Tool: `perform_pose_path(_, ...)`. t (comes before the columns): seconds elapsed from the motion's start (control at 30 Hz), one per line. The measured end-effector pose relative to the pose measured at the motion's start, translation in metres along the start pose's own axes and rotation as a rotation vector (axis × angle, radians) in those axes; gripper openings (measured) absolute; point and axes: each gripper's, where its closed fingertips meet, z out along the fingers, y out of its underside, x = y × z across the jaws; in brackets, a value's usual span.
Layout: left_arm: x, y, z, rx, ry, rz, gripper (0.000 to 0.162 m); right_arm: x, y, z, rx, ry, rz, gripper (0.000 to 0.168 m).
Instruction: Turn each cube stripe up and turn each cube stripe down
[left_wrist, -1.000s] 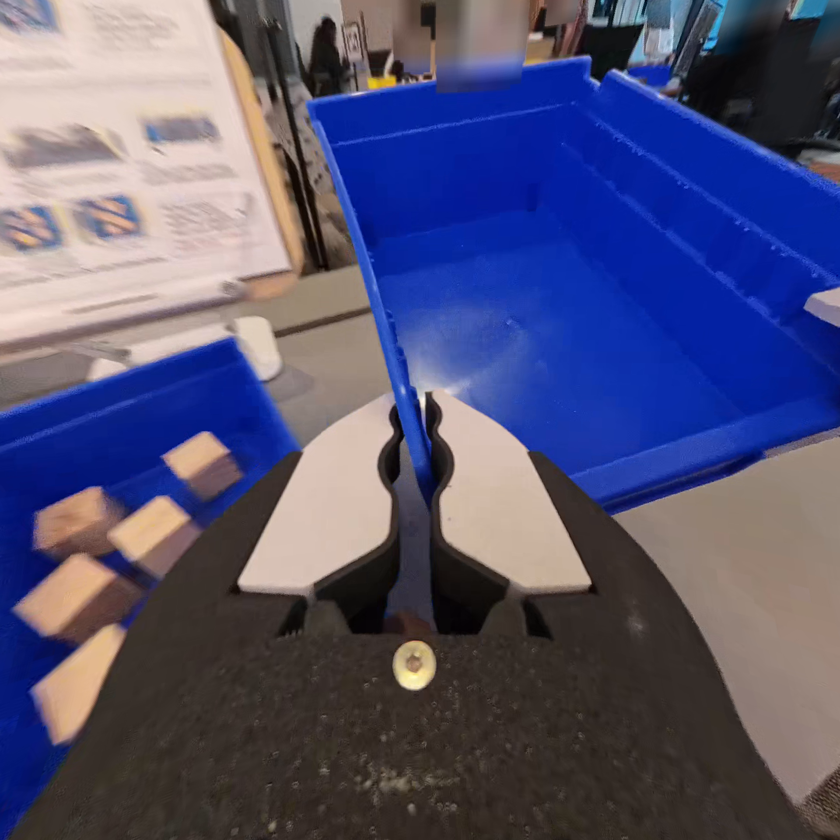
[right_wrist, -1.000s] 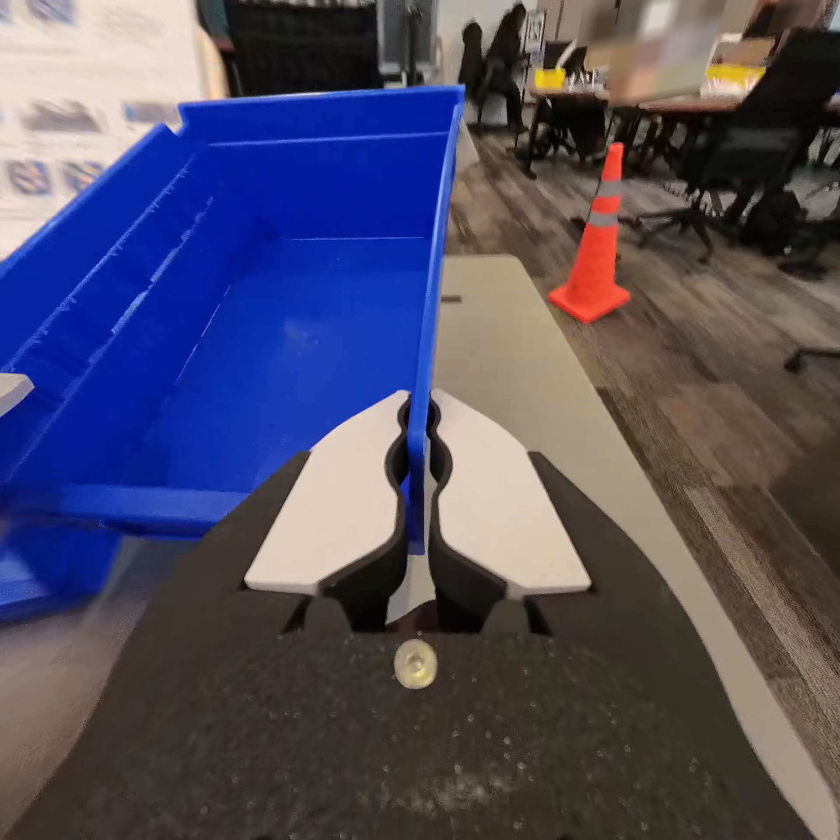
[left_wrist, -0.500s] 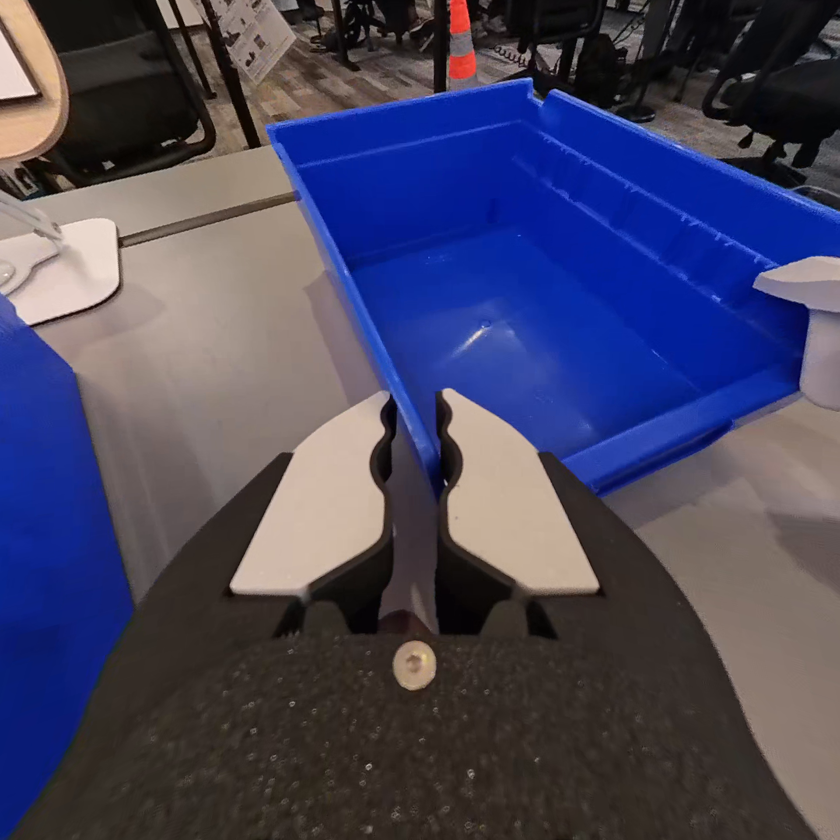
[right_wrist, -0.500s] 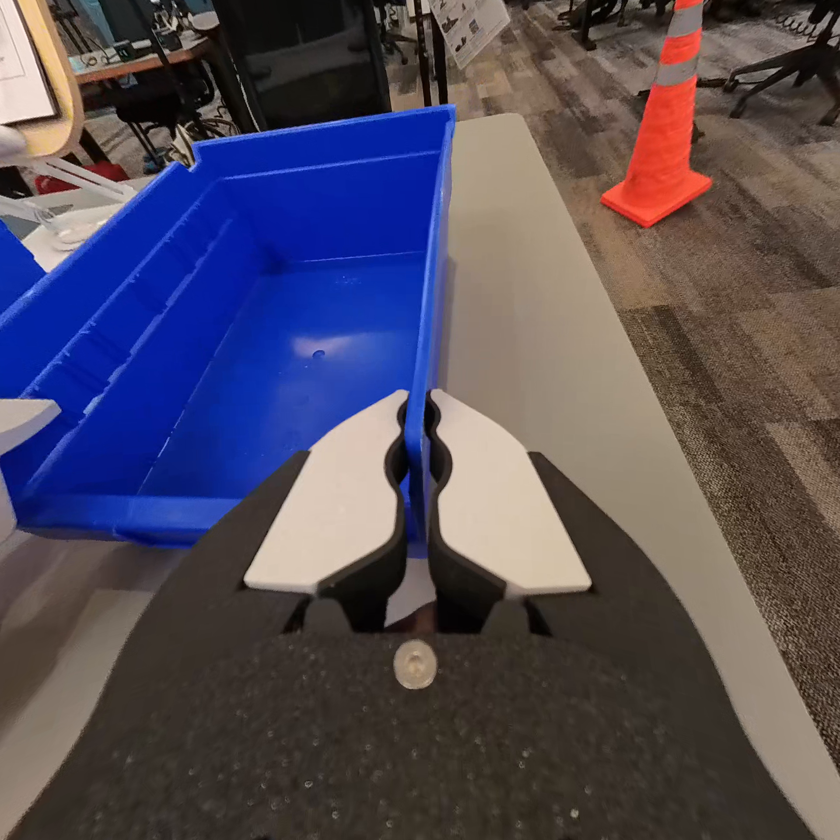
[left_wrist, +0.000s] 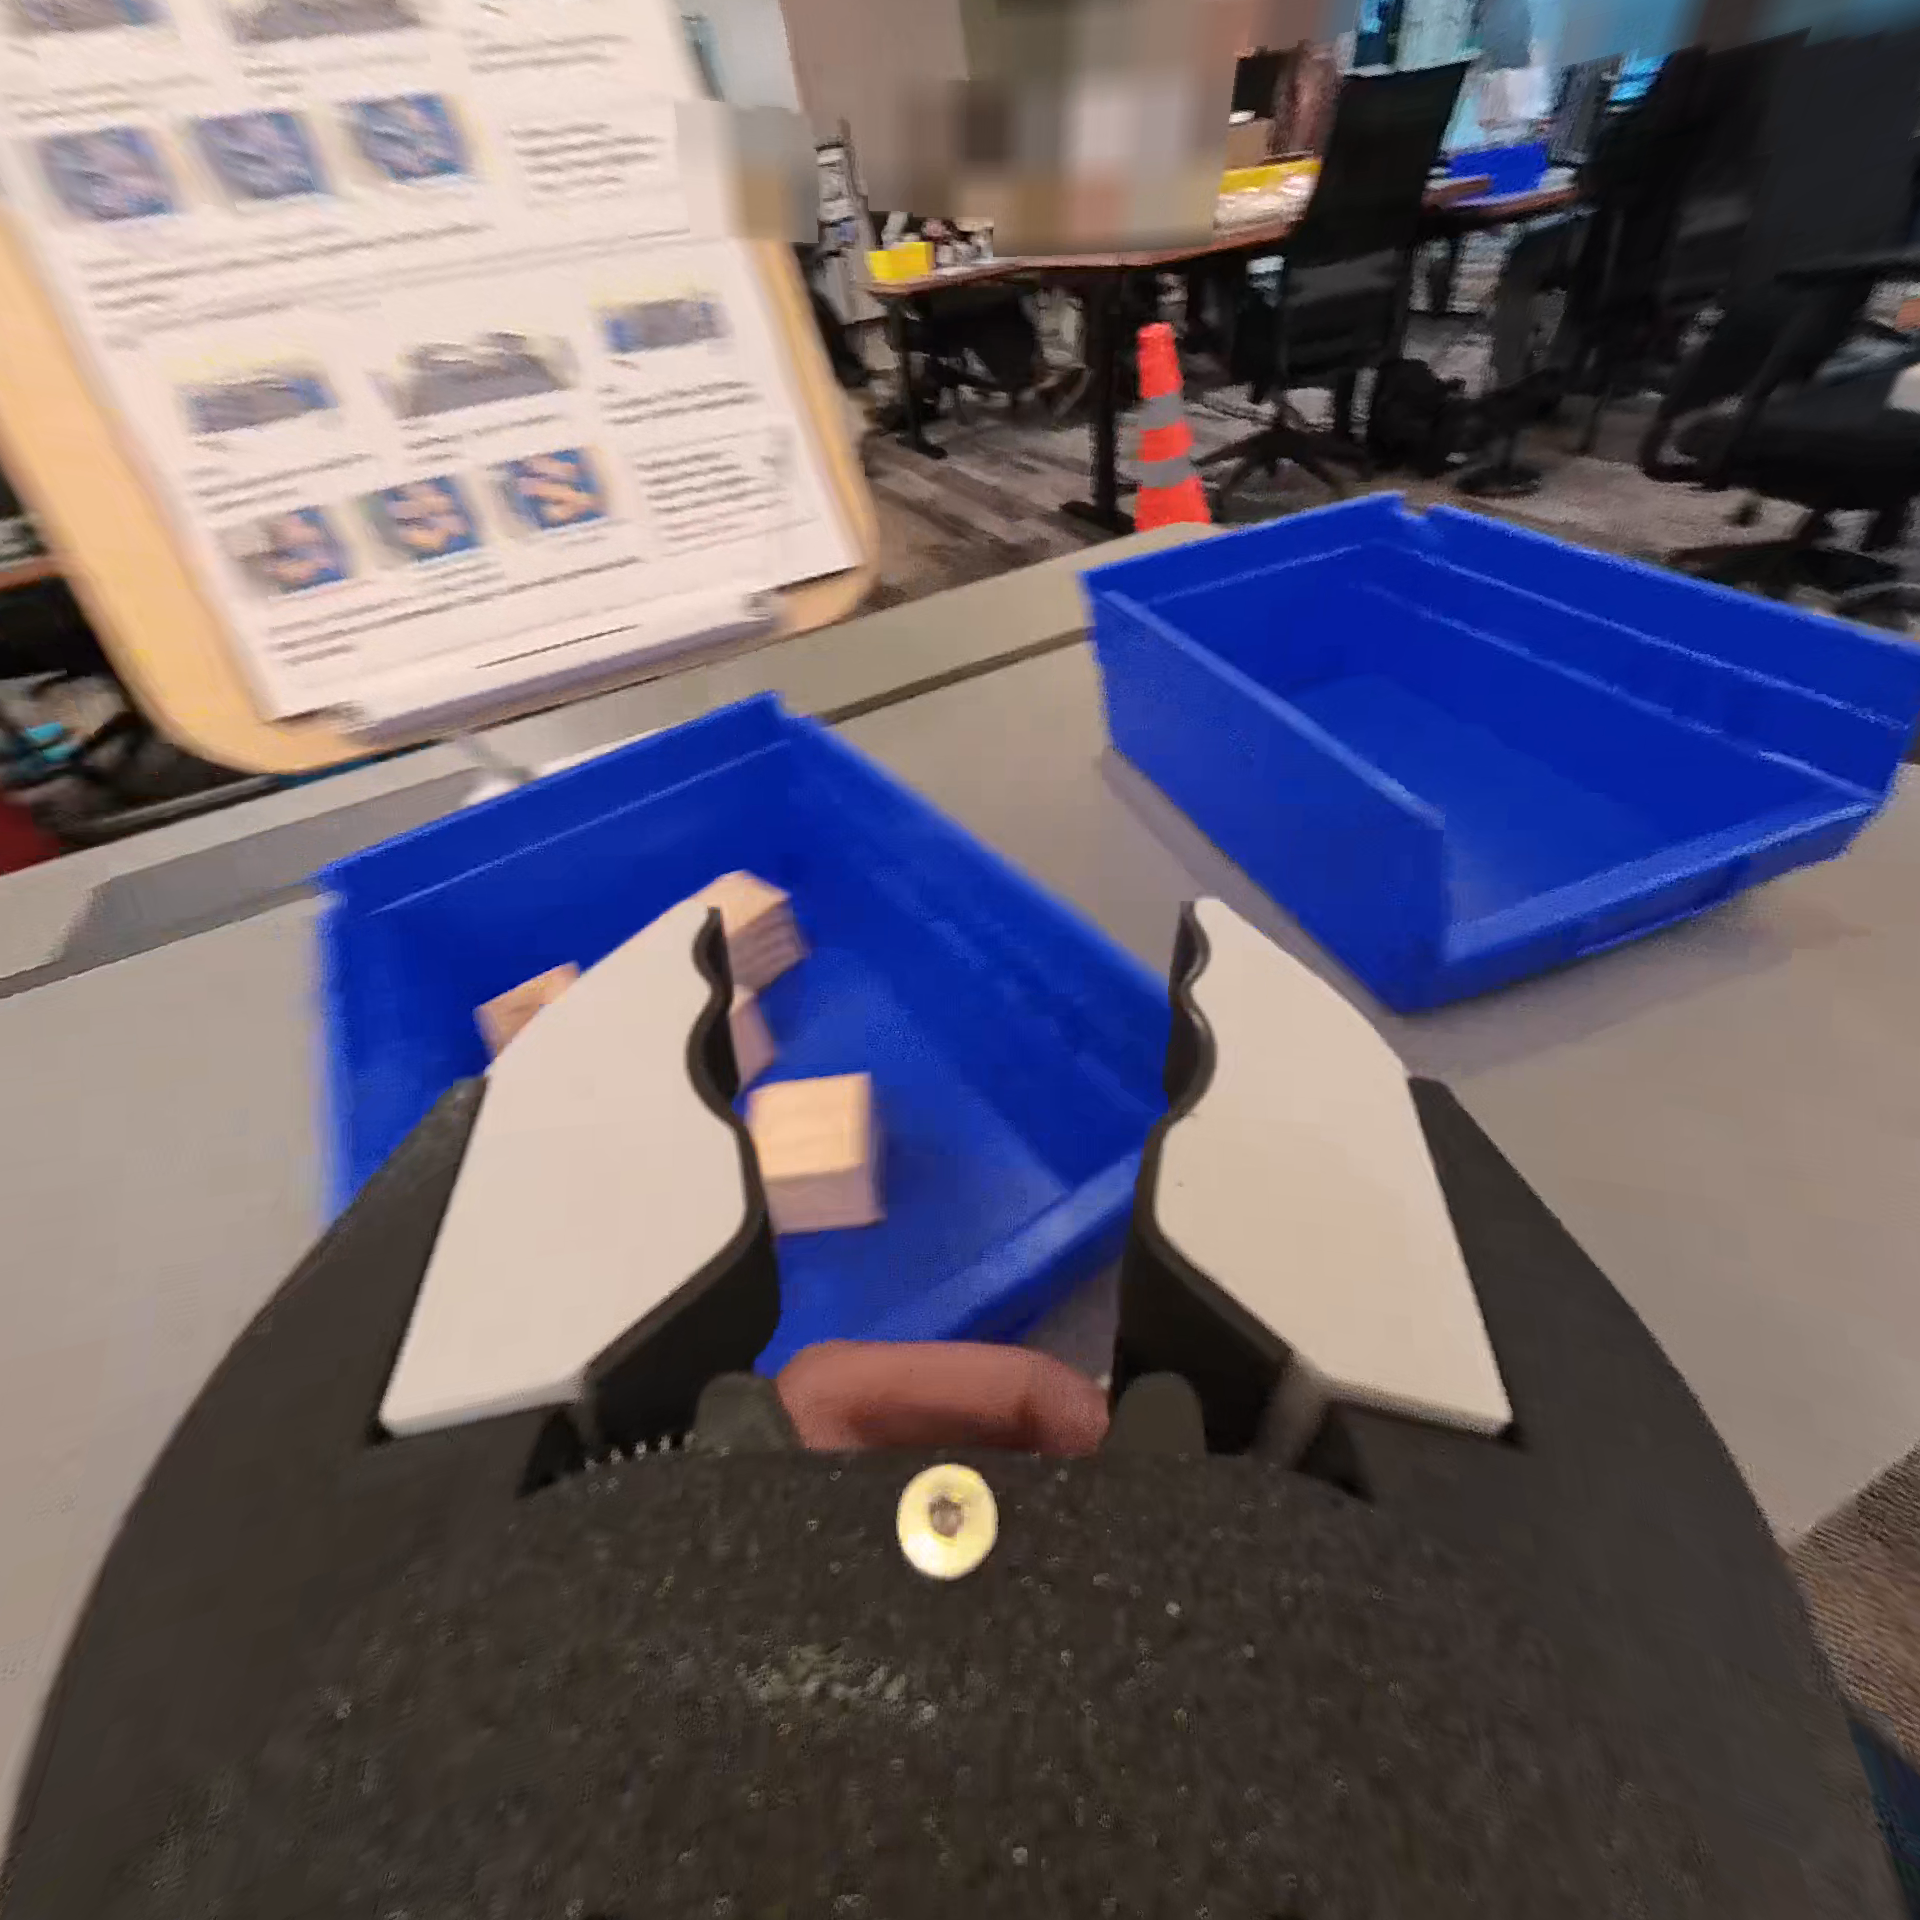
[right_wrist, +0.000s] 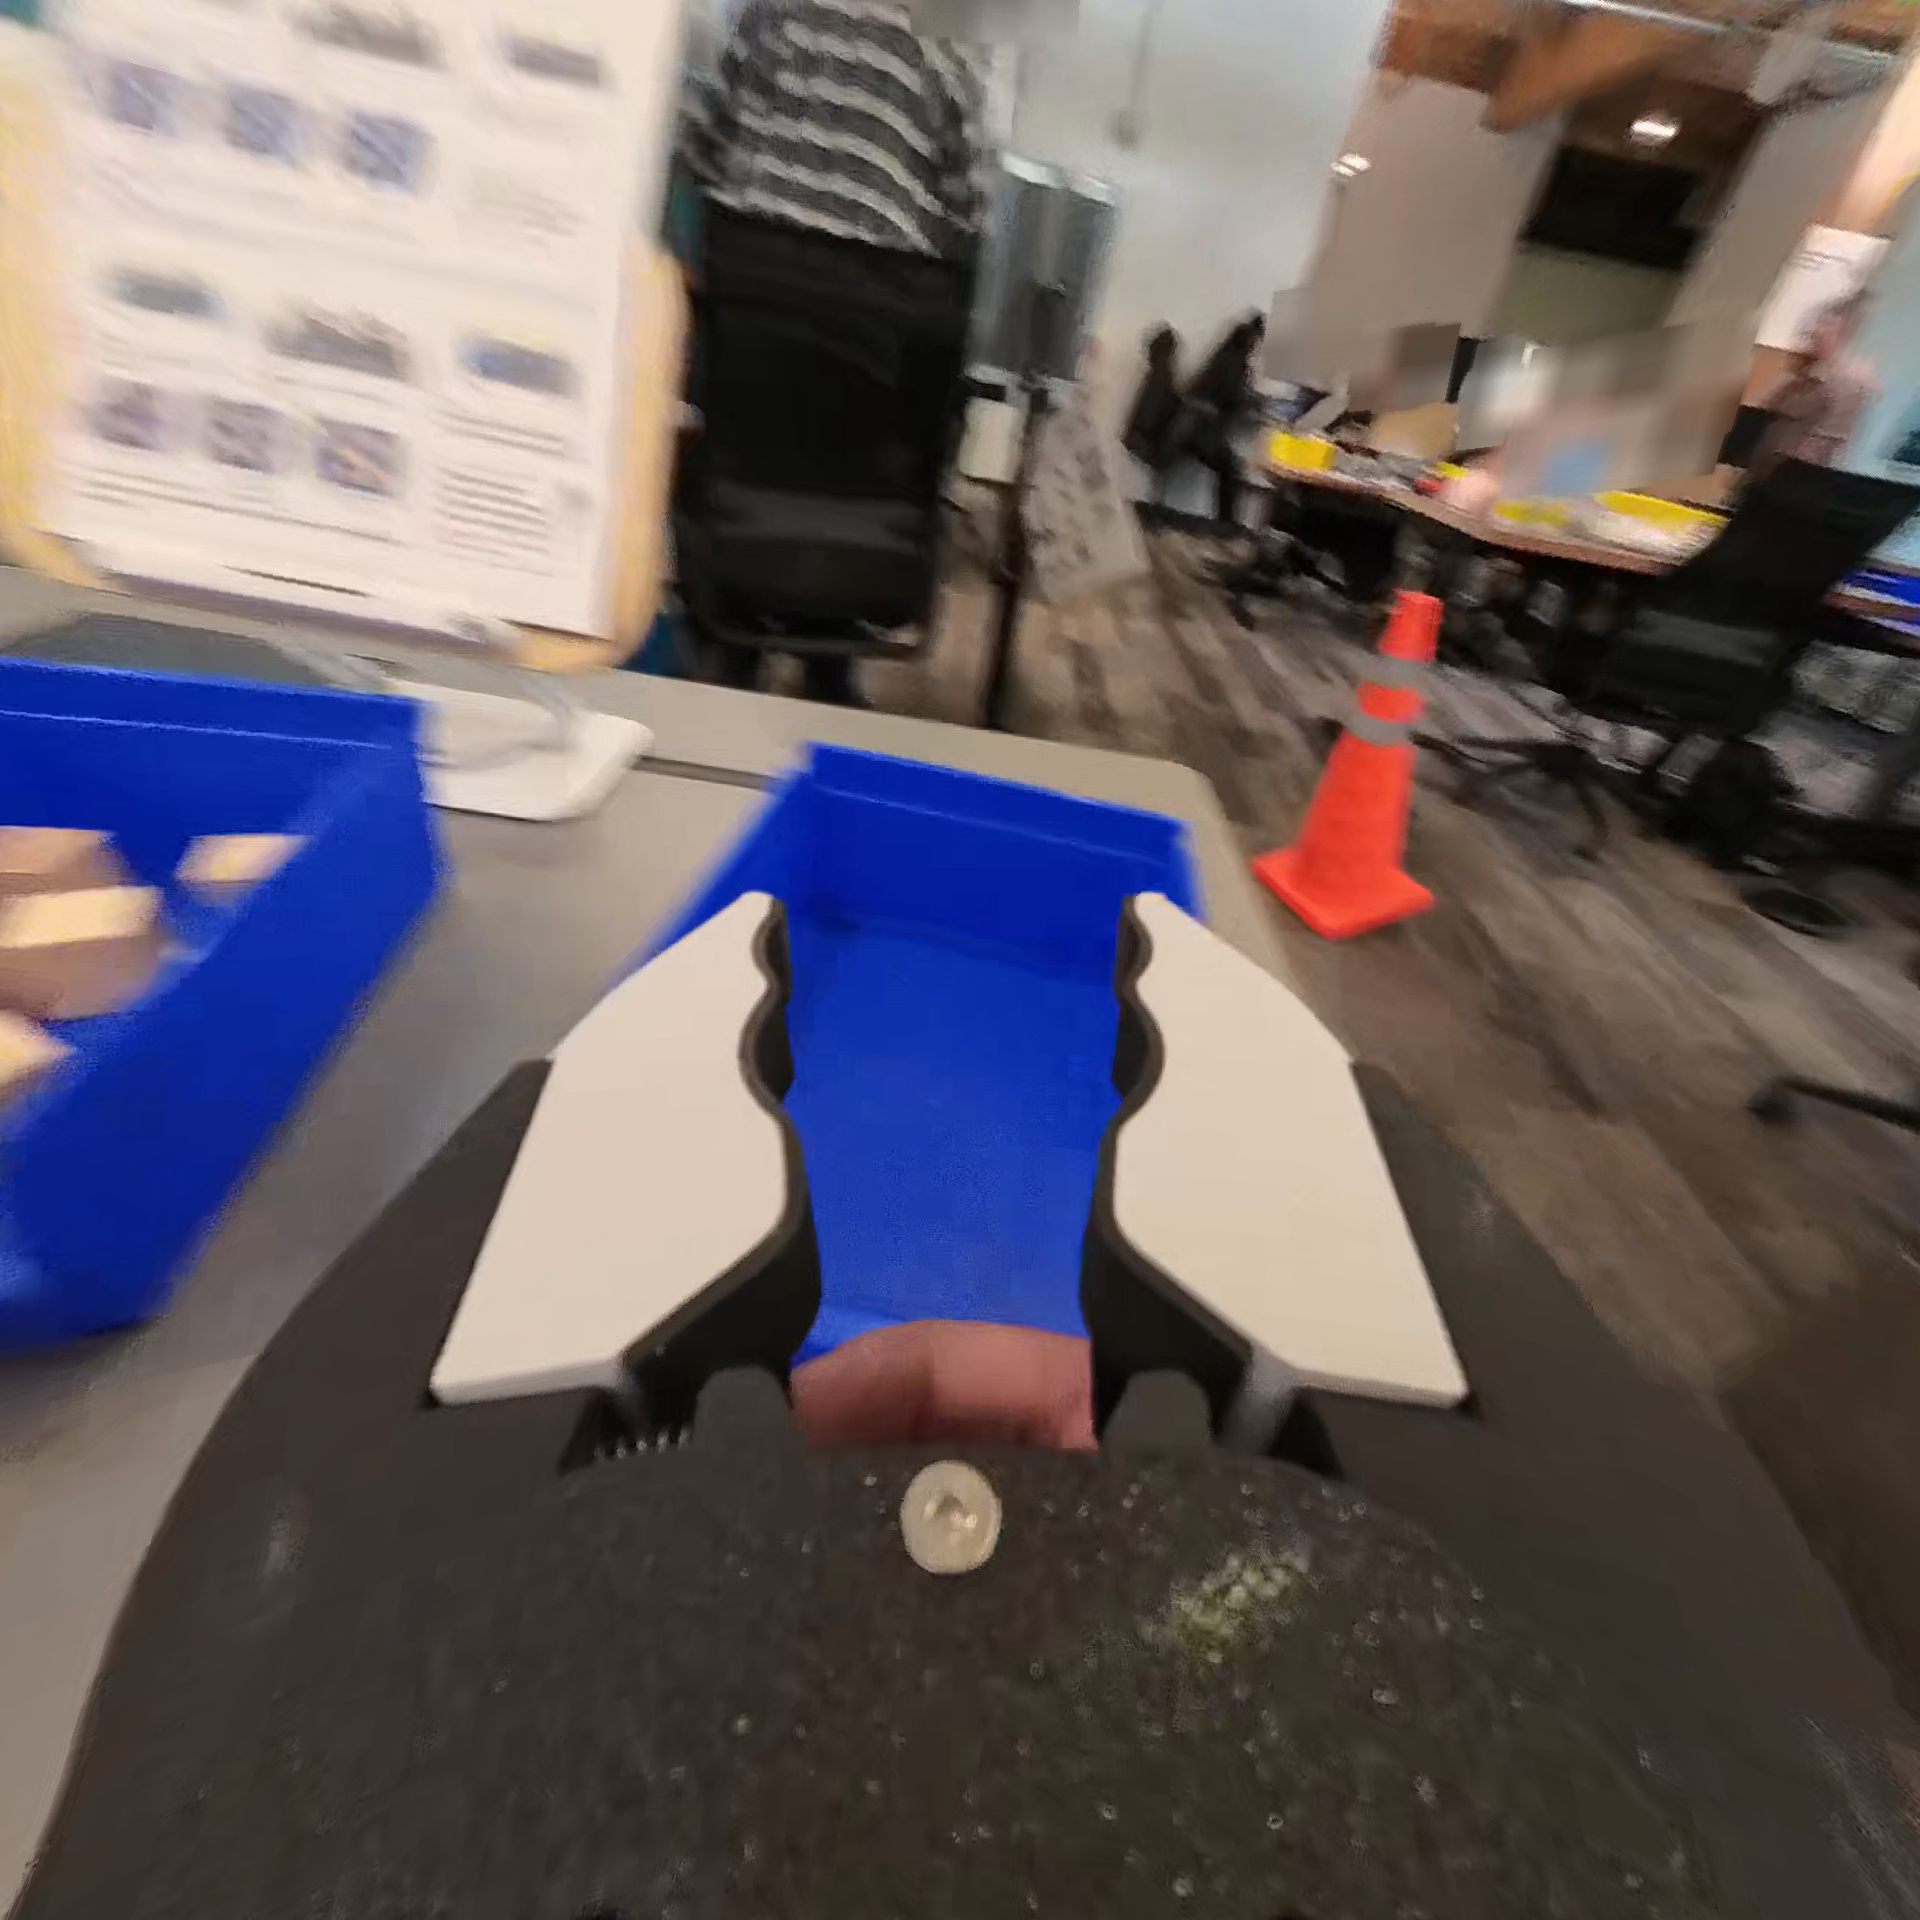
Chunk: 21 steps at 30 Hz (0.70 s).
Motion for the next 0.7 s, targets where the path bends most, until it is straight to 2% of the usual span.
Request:
perform_pose_path(0.07,-0.045,0.009,-0.024,-0.022,-0.075,-0.023,0.078,-0.055,-0.012,0.002,0.032,-0.138,0.029,0.066)
perform_pose_path(0.13,-0.082,0.029,-0.041,-0.048,-0.144,-0.059,0.076,-0.112,-0.010,0.007,0.034,-0.256,0.078,0.074)
perform_pose_path(0.23,-0.114,0.073,-0.049,-0.117,-0.199,-0.154,0.076,-0.201,0.026,0.011,-0.045,-0.421,0.165,0.077)
perform_pose_path(0.3,-0.118,0.097,-0.041,-0.154,-0.192,-0.214,0.076,-0.240,0.057,0.015,-0.098,-0.415,0.125,0.076)
perform_pose_path(0.4,-0.122,0.124,-0.020,-0.204,-0.211,-0.236,0.076,-0.253,0.074,0.029,-0.078,-0.269,0.001,0.065)
perform_pose_path(0.47,-0.125,0.132,-0.005,-0.220,-0.213,-0.278,0.075,-0.251,0.078,0.040,-0.085,-0.204,0.024,0.052)
perform_pose_path(0.5,-0.120,0.131,0.001,-0.214,-0.160,-0.337,0.071,-0.249,0.082,0.046,-0.103,-0.184,0.033,0.042)
perform_pose_path(0.57,-0.117,0.128,0.009,-0.224,-0.118,-0.457,0.035,-0.254,0.091,0.056,-0.152,-0.210,0.058,0.023)
perform_pose_path(0.63,-0.128,0.128,0.013,-0.238,-0.175,-0.468,0.024,-0.252,0.090,0.061,-0.155,-0.197,0.106,0.007)
perform_pose_path(0.7,-0.136,0.127,0.014,-0.251,-0.213,-0.427,0.016,-0.253,0.090,0.063,-0.168,-0.180,0.089,0.003)
